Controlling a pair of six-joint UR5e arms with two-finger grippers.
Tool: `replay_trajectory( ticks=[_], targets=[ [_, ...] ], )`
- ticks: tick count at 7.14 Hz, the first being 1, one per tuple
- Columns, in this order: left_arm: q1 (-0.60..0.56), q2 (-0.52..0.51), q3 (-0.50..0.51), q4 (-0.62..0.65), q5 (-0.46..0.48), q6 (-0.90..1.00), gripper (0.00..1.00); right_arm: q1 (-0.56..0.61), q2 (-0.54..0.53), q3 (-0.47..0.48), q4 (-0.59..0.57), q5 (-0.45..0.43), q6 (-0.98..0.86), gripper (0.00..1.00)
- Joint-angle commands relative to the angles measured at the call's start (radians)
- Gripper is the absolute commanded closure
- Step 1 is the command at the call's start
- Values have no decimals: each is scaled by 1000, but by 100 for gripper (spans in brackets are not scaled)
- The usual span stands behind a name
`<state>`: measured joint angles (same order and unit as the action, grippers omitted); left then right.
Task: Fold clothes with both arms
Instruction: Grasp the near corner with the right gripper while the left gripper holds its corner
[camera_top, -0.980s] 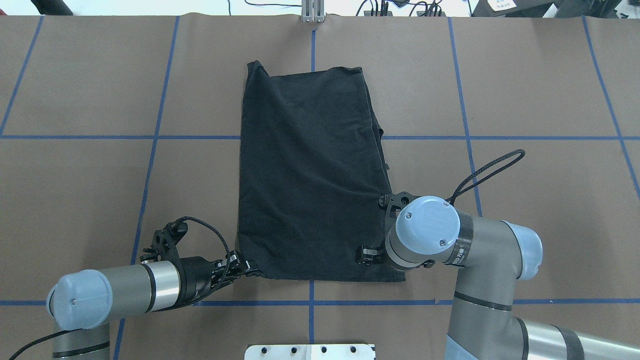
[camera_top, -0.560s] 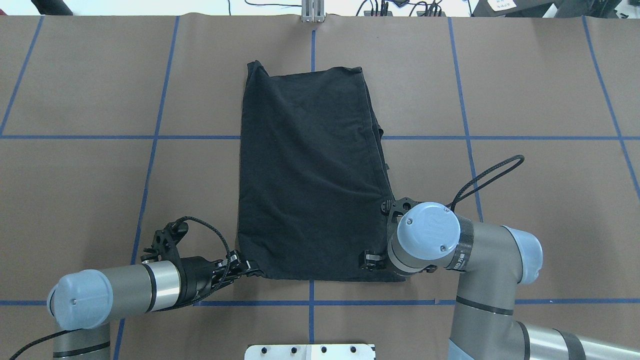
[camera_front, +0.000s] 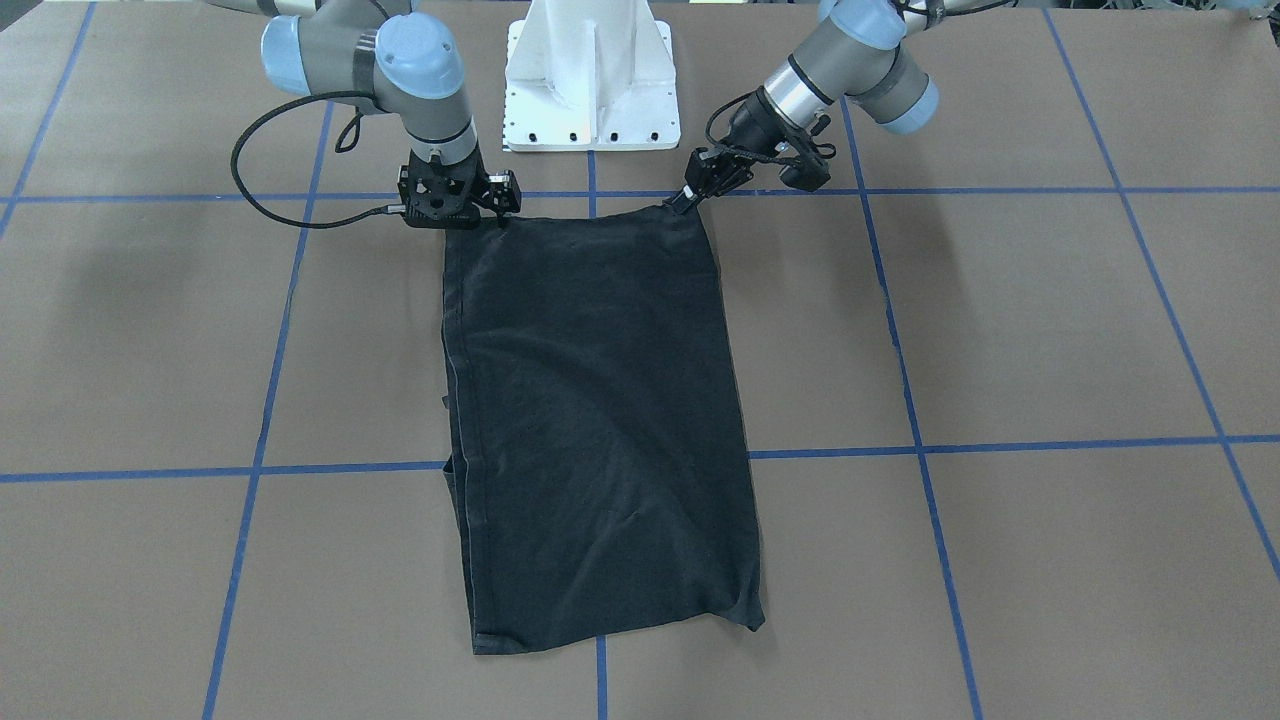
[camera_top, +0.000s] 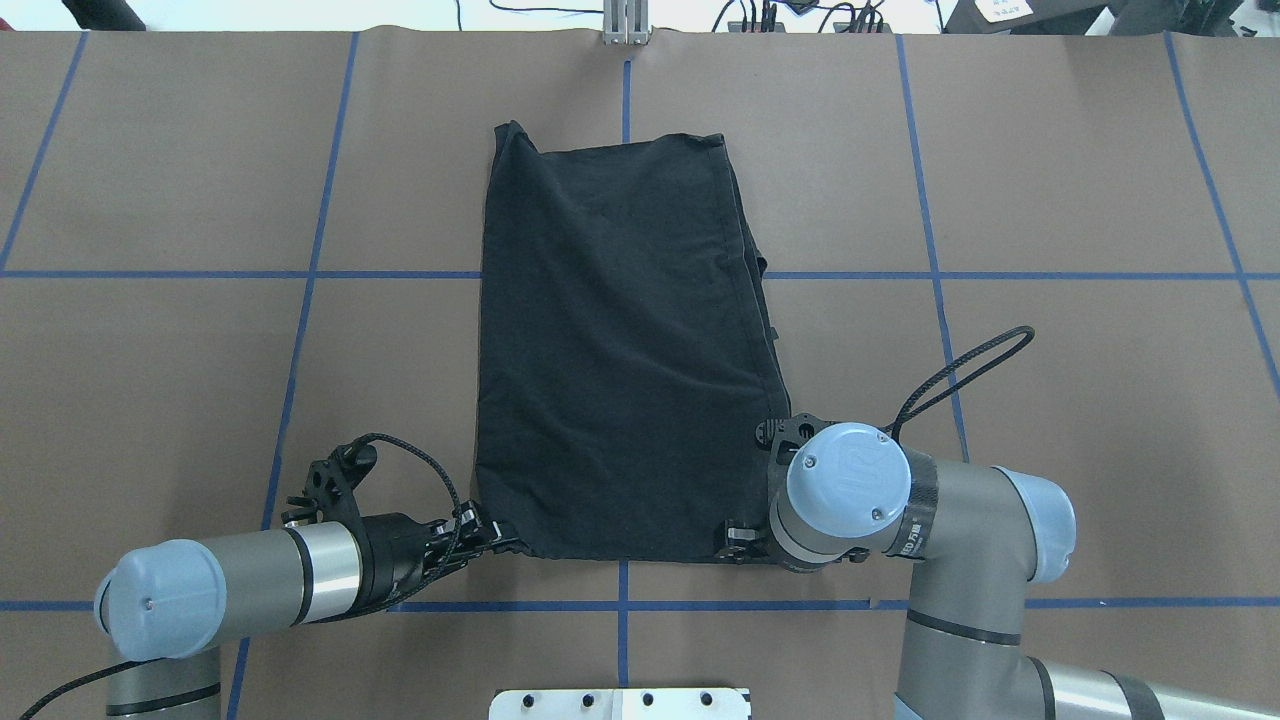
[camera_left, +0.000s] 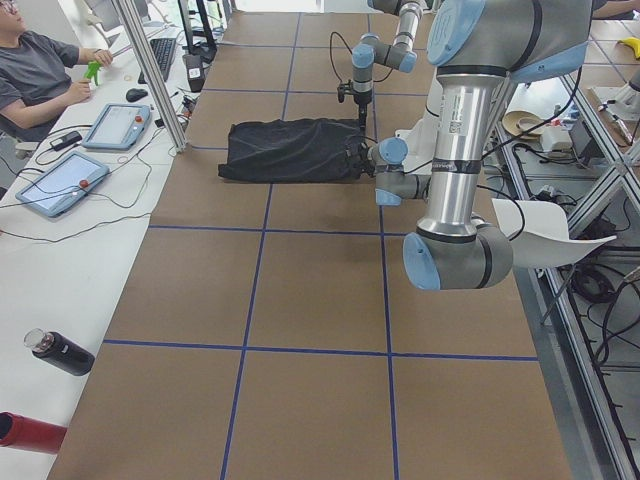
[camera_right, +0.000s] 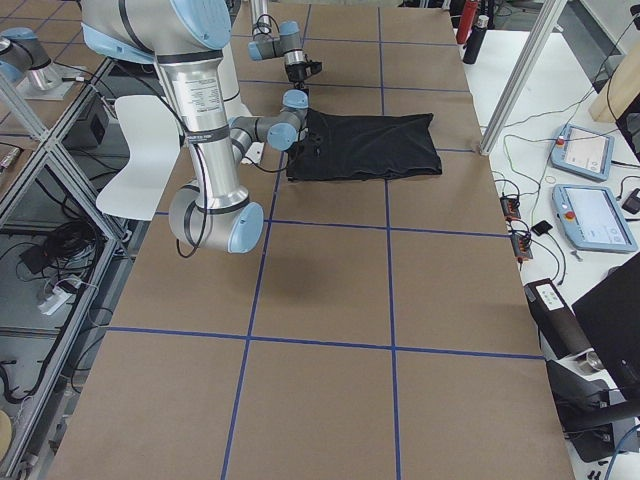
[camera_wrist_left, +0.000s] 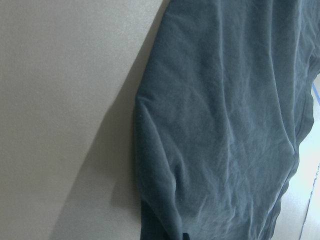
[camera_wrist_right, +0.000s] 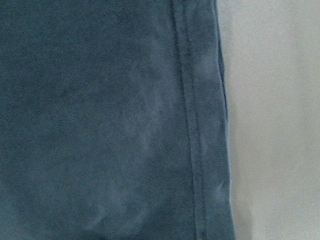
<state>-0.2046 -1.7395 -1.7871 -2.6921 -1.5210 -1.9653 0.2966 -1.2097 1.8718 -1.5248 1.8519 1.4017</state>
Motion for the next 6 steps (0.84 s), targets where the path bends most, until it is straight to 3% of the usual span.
replay_trajectory(
  ticks=[1,6],
  targets=[
    [1,0,1,0,1,-1,100,13,7,-2,0,4,-1,0],
    [1,0,0,0,1,-1,100,19,9,-25,0,1,-7,0]
  ],
)
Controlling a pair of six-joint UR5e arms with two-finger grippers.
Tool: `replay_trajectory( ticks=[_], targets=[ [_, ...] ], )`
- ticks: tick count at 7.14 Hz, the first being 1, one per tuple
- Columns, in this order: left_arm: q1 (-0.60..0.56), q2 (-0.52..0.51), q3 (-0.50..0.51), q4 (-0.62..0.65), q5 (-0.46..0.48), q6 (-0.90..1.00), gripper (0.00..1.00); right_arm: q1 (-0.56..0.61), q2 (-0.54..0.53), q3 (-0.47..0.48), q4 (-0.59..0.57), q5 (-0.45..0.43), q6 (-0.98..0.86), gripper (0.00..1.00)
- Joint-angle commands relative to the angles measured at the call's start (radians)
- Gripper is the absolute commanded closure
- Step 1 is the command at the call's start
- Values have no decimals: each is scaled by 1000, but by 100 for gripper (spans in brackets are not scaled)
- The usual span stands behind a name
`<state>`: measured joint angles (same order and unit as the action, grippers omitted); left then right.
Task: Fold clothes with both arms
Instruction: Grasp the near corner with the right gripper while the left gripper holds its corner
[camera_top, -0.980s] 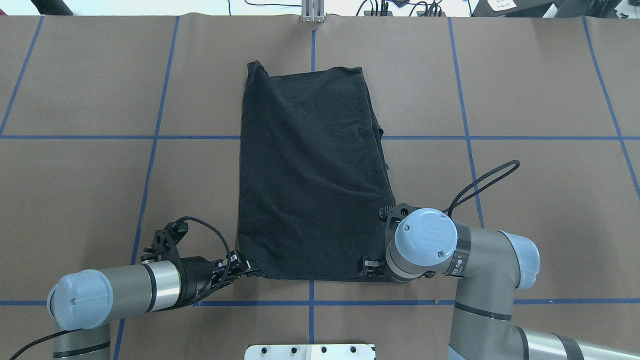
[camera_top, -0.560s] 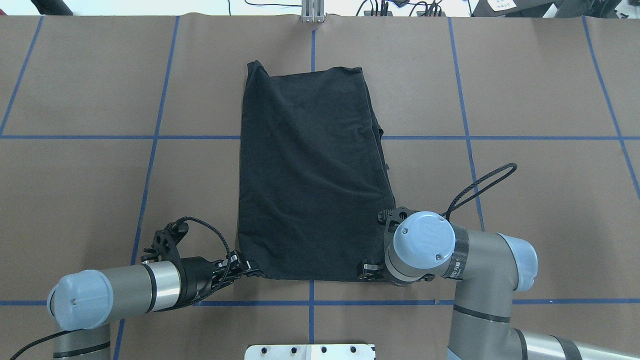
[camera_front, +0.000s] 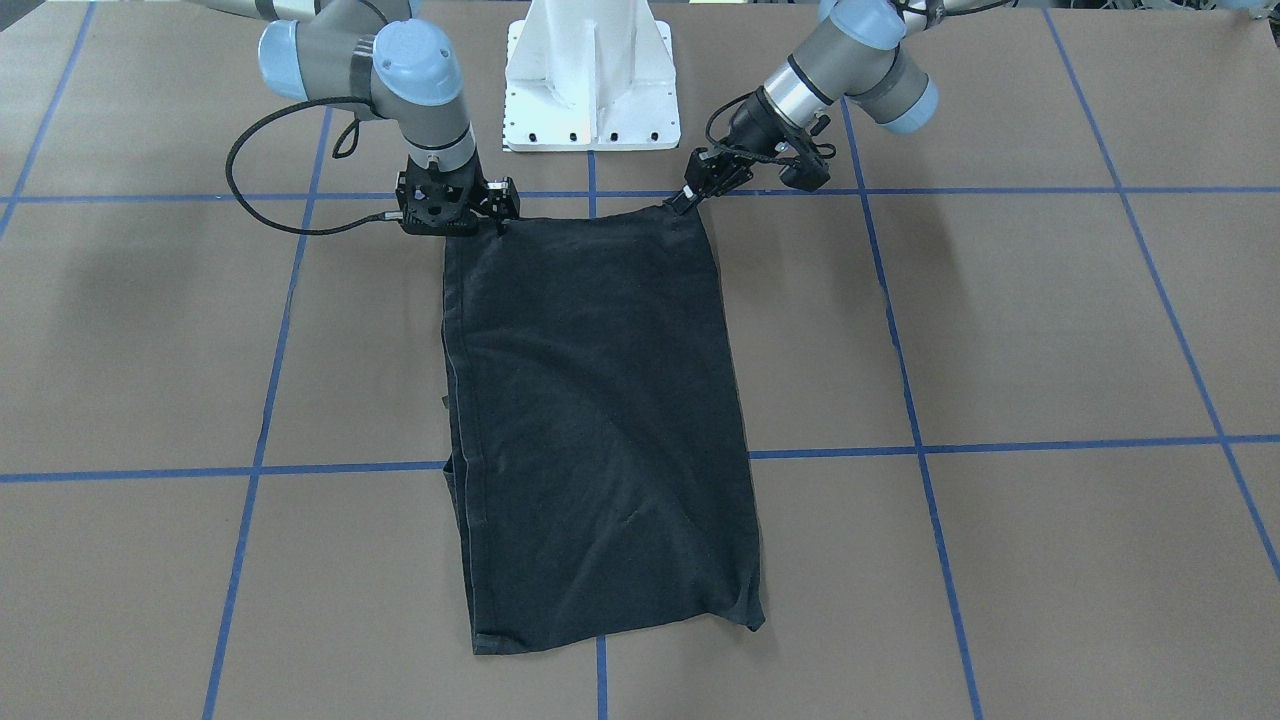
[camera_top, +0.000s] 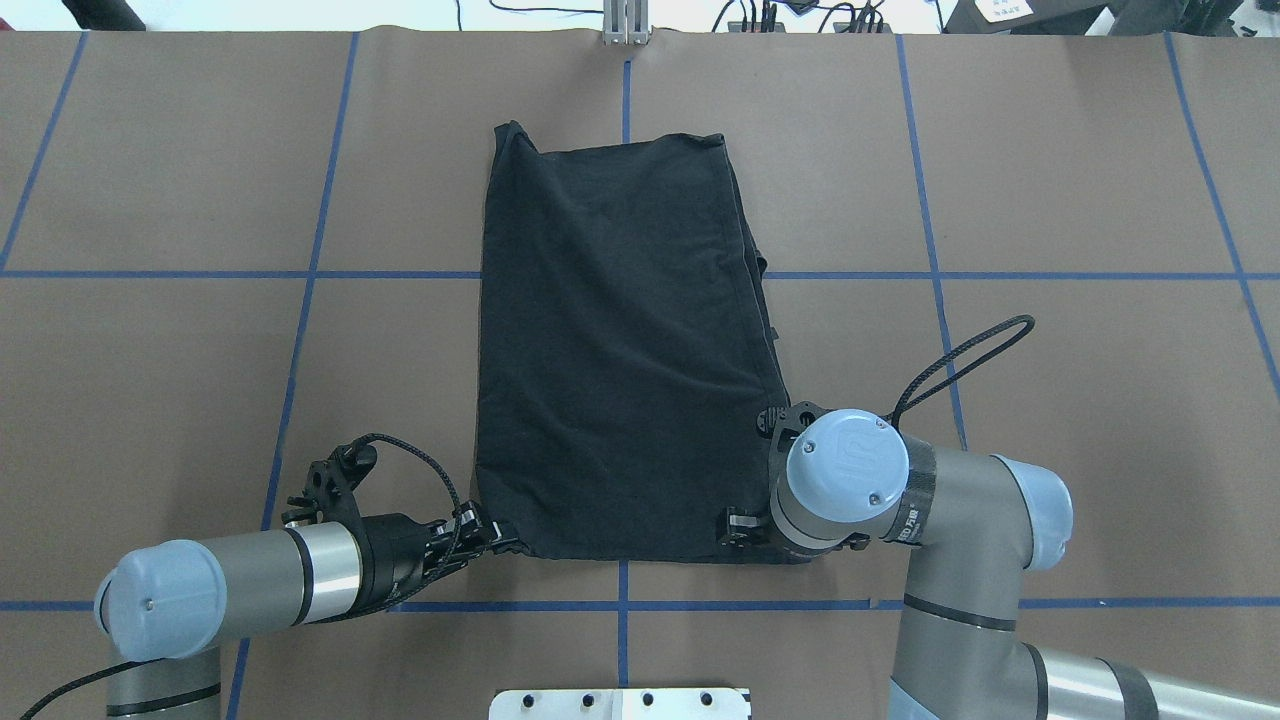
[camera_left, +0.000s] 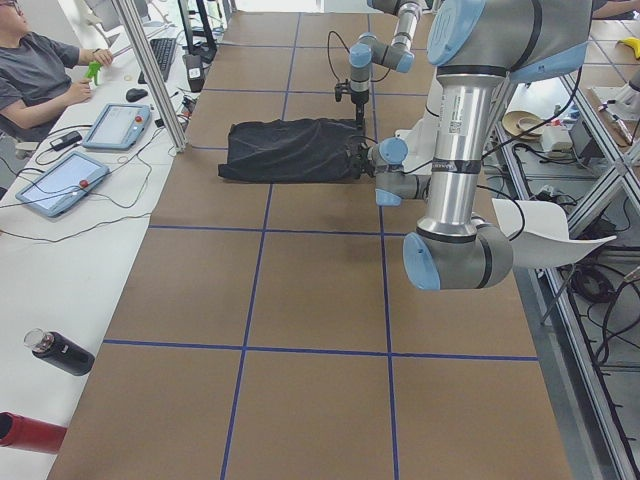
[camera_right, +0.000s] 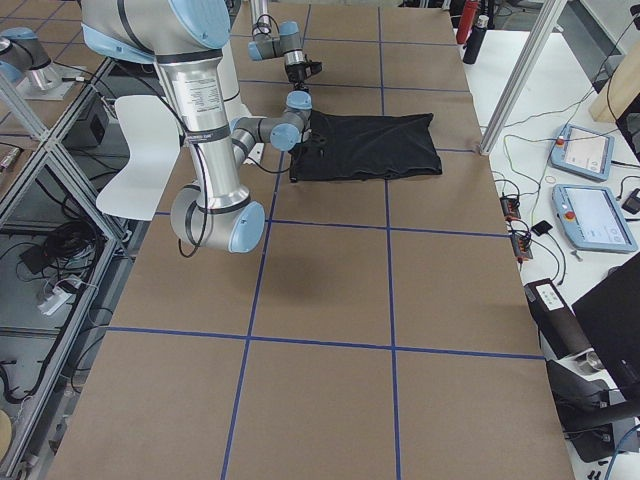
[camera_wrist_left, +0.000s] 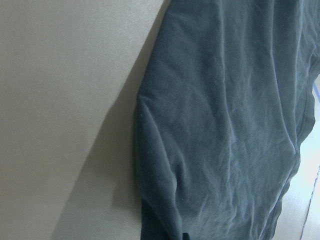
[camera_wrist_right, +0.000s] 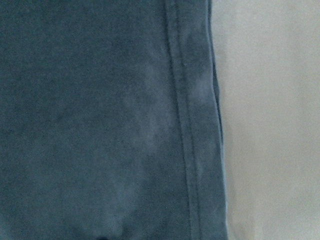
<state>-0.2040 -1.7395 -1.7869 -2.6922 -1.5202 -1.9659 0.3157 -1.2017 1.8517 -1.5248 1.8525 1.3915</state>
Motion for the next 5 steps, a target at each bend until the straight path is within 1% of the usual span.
replay_trajectory(
  ticks=[1,2,3,4,5],
  targets=[
    [0,0,0,0,0,-1,100,-4,2,-6,2,1,7,0],
    [0,0,0,0,0,-1,100,-6,2,-5,2,1,9,0],
    [-1,0,0,0,0,1,100,-6,4,-5,2,1,11,8],
    [-2,0,0,0,0,-1,100,-6,5,-5,2,1,12,33],
    [-2,0,0,0,0,1,100,-7,5,-5,2,1,11,50]
  ],
)
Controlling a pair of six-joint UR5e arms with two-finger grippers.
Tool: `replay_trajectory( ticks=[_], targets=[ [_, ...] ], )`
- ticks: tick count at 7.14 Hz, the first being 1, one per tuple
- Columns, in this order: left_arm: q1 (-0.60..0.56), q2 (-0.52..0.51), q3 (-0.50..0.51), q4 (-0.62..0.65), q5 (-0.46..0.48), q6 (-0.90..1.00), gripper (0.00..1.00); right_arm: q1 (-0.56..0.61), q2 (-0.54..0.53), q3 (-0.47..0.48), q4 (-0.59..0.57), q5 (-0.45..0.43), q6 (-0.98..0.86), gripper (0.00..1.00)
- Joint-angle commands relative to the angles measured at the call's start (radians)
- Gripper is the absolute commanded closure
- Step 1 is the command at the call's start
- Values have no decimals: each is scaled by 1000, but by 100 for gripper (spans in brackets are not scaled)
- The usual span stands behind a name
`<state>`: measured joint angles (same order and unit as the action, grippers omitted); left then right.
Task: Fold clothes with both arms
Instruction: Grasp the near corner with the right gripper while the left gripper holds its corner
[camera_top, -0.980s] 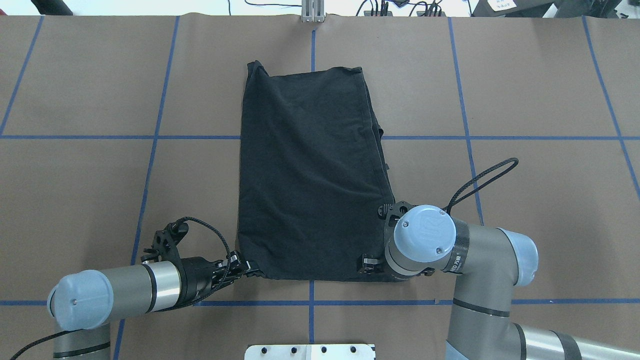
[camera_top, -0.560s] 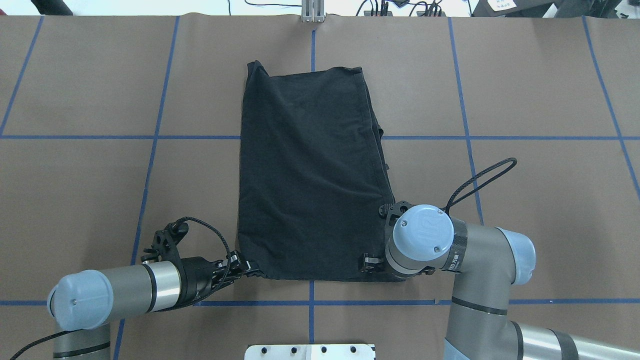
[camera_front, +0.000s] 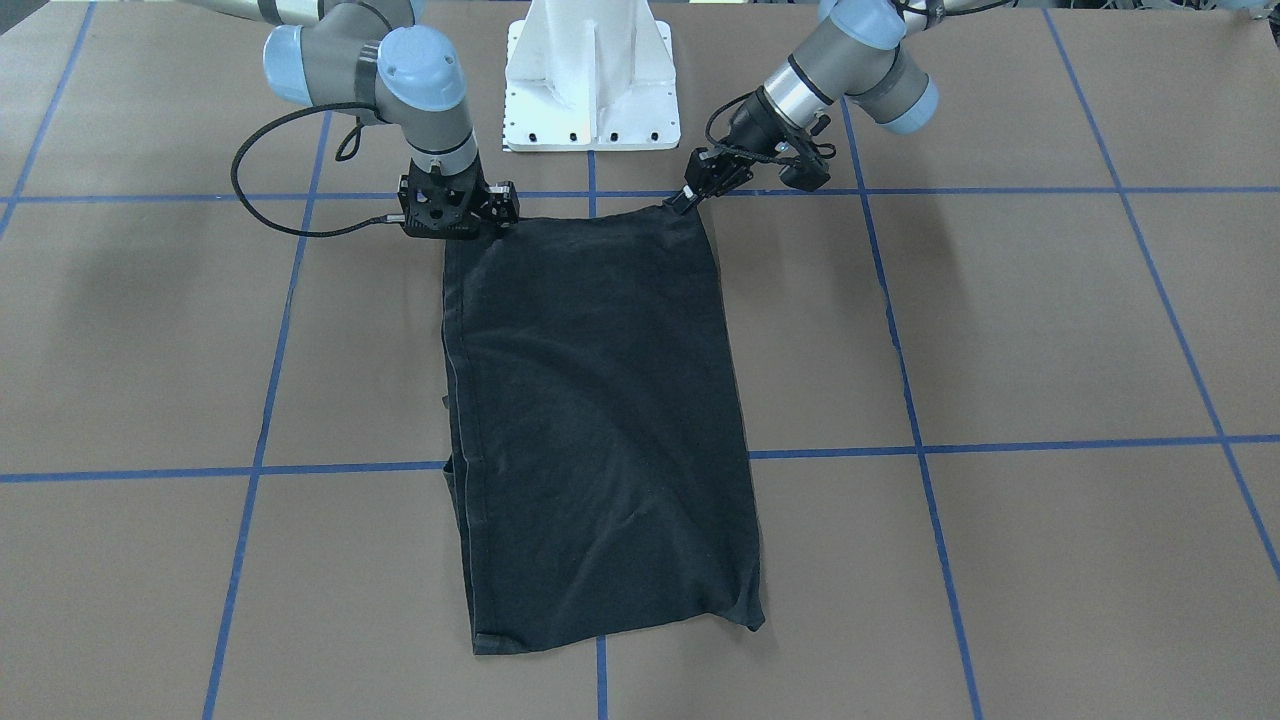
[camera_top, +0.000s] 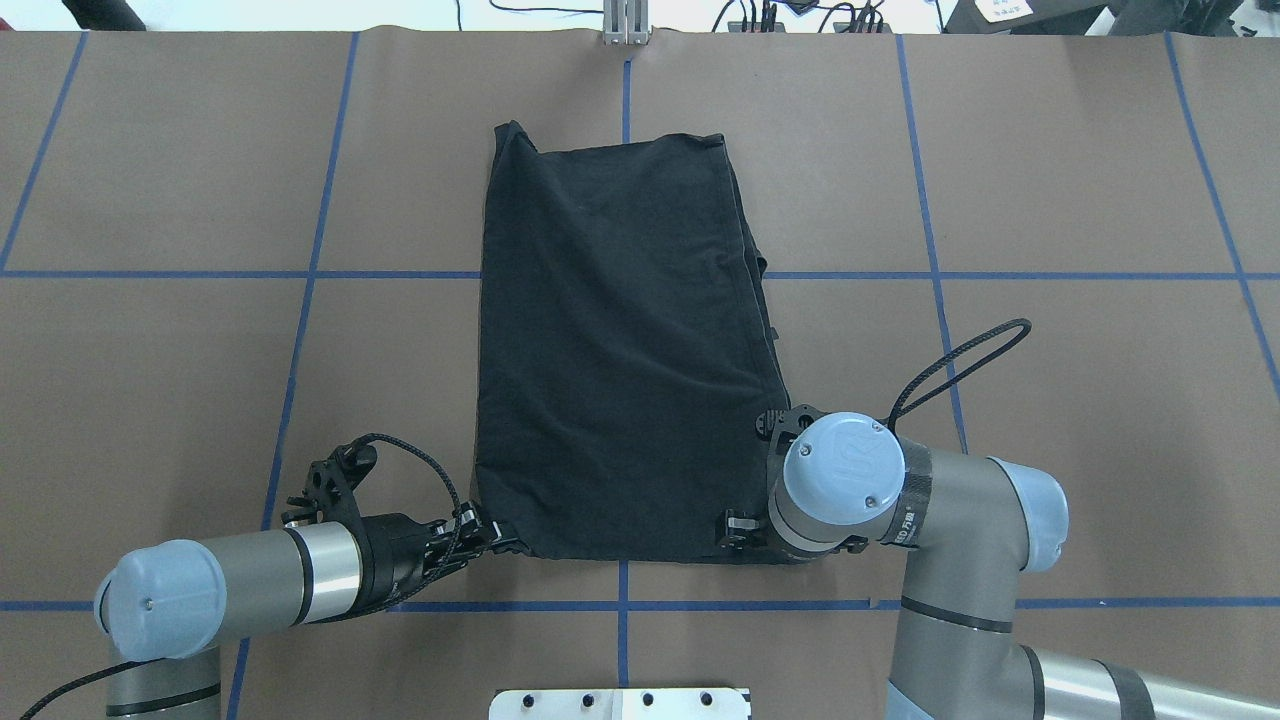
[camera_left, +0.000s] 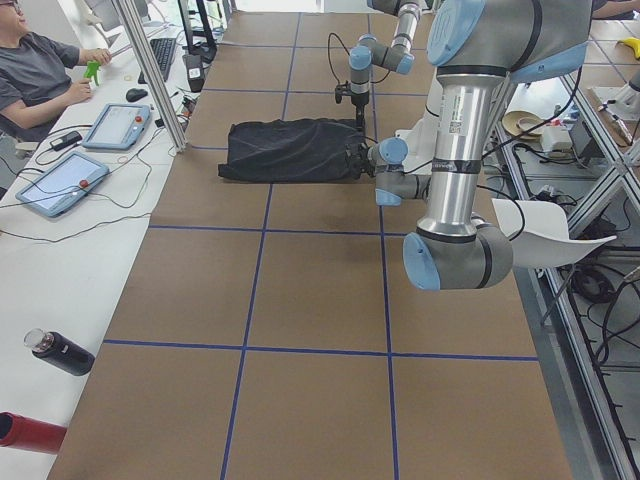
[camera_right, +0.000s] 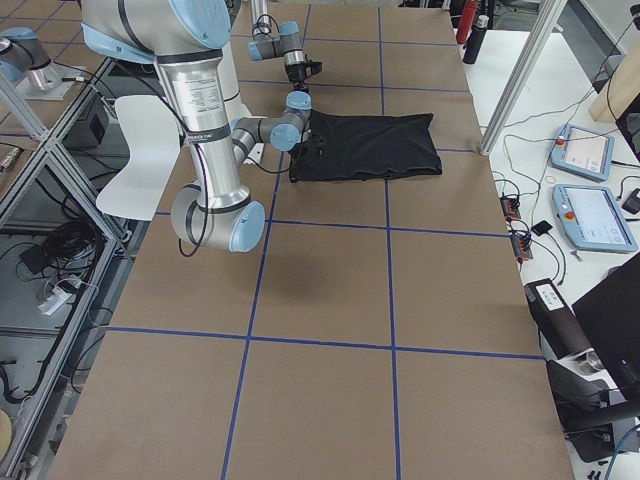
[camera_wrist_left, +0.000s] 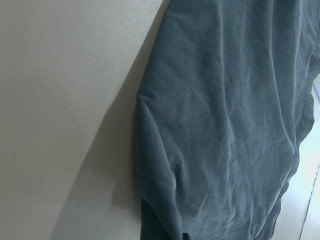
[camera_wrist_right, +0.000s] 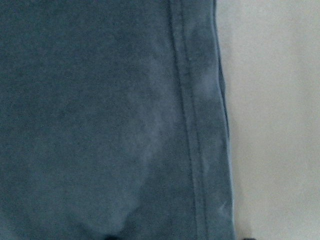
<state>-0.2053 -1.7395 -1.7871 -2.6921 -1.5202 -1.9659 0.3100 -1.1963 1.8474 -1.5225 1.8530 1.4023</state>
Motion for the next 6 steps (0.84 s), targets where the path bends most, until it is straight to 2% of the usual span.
replay_trajectory(
  ticks=[1,2,3,6],
  targets=[
    [0,0,0,0,0,1,100,-2,0,-1,-1,0,0,69],
    [0,0,0,0,0,-1,100,-2,1,-1,1,0,0,84],
    [0,0,0,0,0,-1,100,9,9,3,1,3,-14,92],
    [0,0,0,-2,0,-1,100,20,23,1,1,2,-14,98]
  ],
)
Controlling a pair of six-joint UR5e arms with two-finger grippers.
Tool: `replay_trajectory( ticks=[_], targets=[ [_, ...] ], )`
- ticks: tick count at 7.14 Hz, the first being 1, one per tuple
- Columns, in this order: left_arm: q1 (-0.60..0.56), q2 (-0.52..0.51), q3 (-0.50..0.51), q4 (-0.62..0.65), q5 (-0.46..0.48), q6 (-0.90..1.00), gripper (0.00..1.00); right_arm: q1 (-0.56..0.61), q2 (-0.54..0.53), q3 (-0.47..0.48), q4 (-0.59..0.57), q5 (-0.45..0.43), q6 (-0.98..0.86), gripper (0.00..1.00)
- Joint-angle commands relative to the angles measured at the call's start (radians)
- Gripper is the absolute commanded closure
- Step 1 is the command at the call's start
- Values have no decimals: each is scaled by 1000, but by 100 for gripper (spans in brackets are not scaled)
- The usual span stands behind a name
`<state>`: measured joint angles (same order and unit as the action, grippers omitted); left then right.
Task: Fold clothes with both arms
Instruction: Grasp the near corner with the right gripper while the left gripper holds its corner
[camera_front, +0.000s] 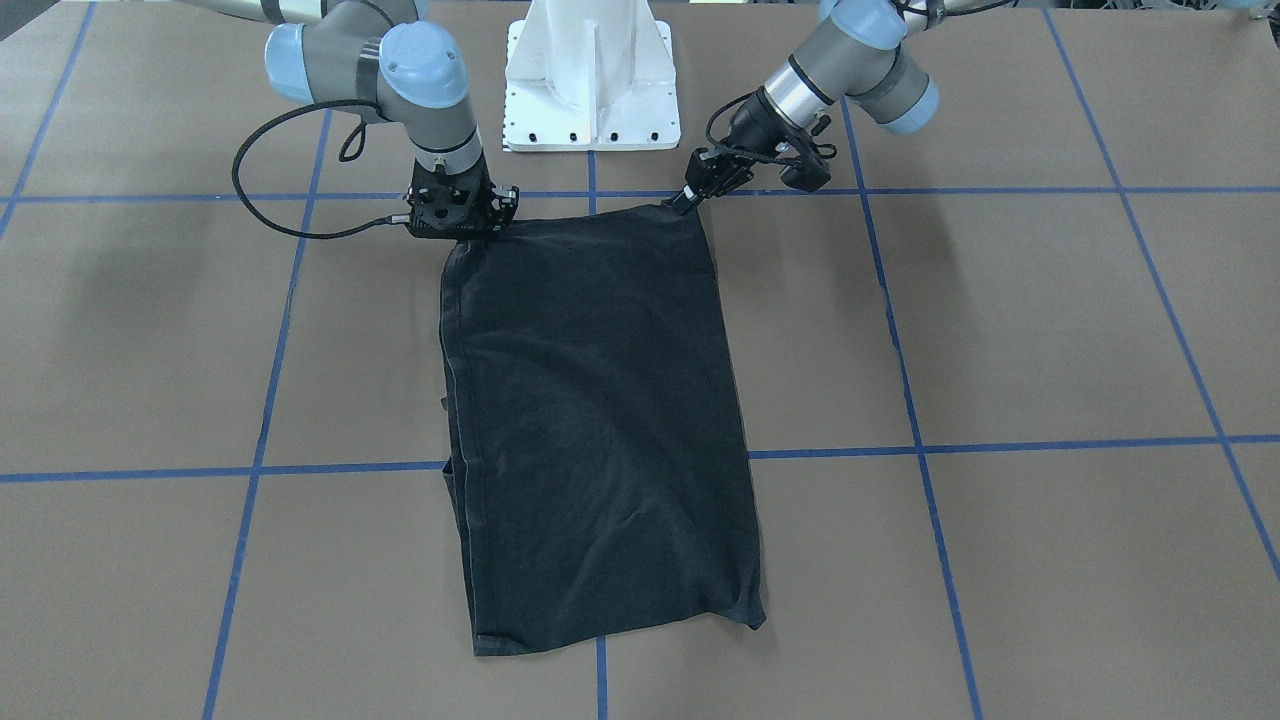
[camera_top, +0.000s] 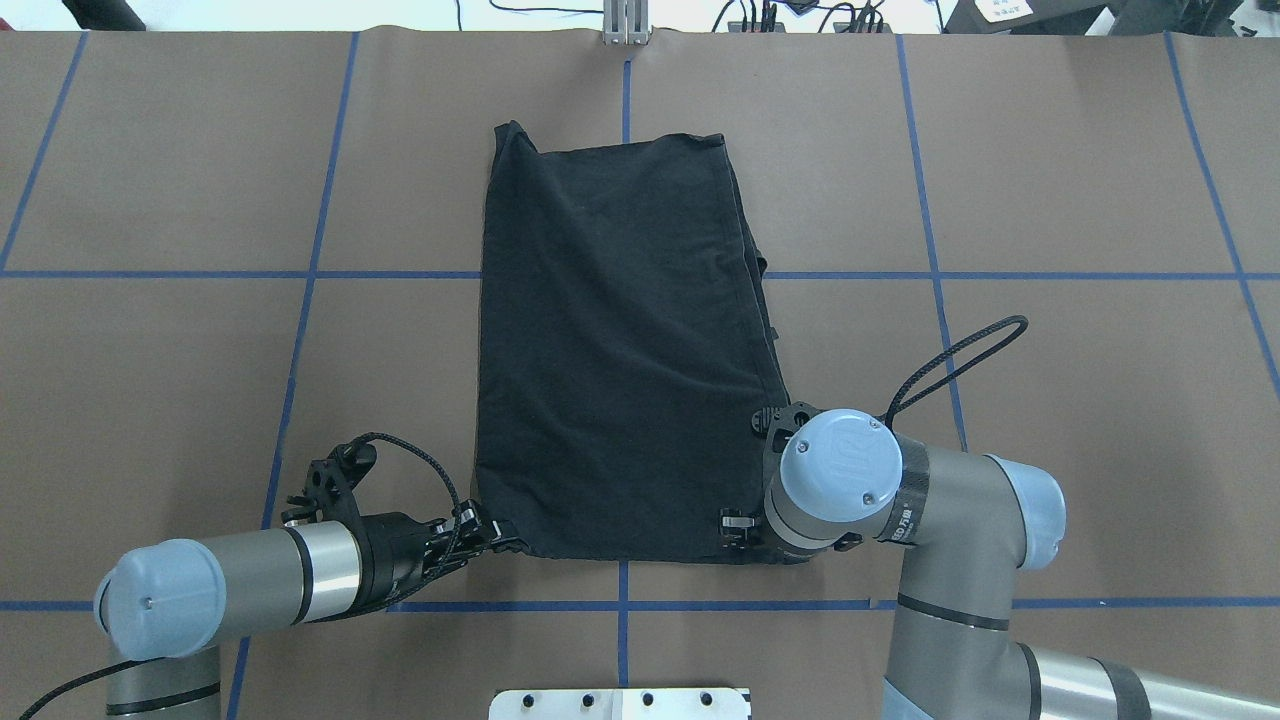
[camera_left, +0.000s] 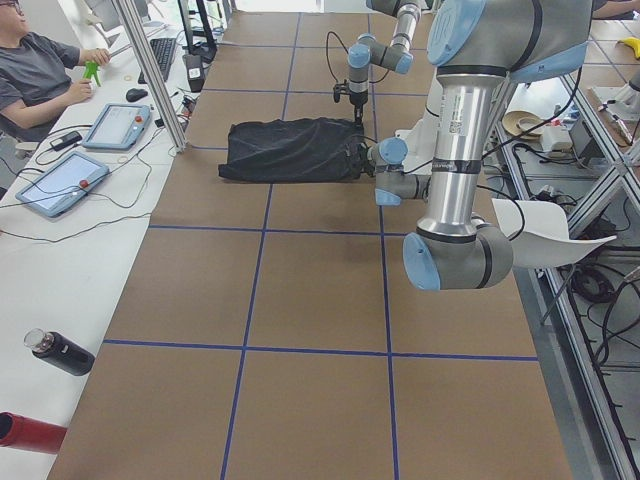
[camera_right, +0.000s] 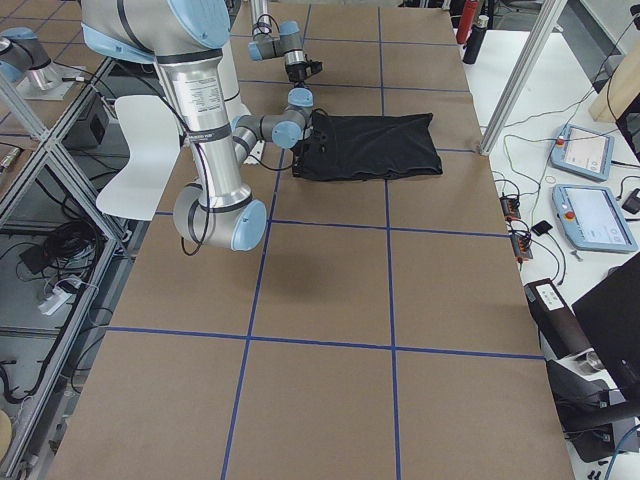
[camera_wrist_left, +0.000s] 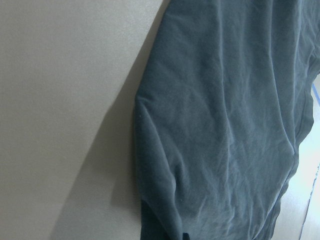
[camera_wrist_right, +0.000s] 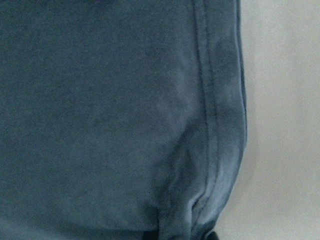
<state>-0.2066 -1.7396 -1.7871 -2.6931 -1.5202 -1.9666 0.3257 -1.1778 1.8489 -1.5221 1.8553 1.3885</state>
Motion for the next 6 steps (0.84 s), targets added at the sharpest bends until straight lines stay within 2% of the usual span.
replay_trajectory(
  ticks=[1,4,6],
  targets=[
    [1,0,0,-1,0,0,100,4,4,0,0,-4,0,100],
    [-2,2,-15,-1,0,2,100,24,27,7,-1,1,27,100],
    [-2,14,-28,-1,0,2,100,32,8,51,0,63,26,100]
  ],
)
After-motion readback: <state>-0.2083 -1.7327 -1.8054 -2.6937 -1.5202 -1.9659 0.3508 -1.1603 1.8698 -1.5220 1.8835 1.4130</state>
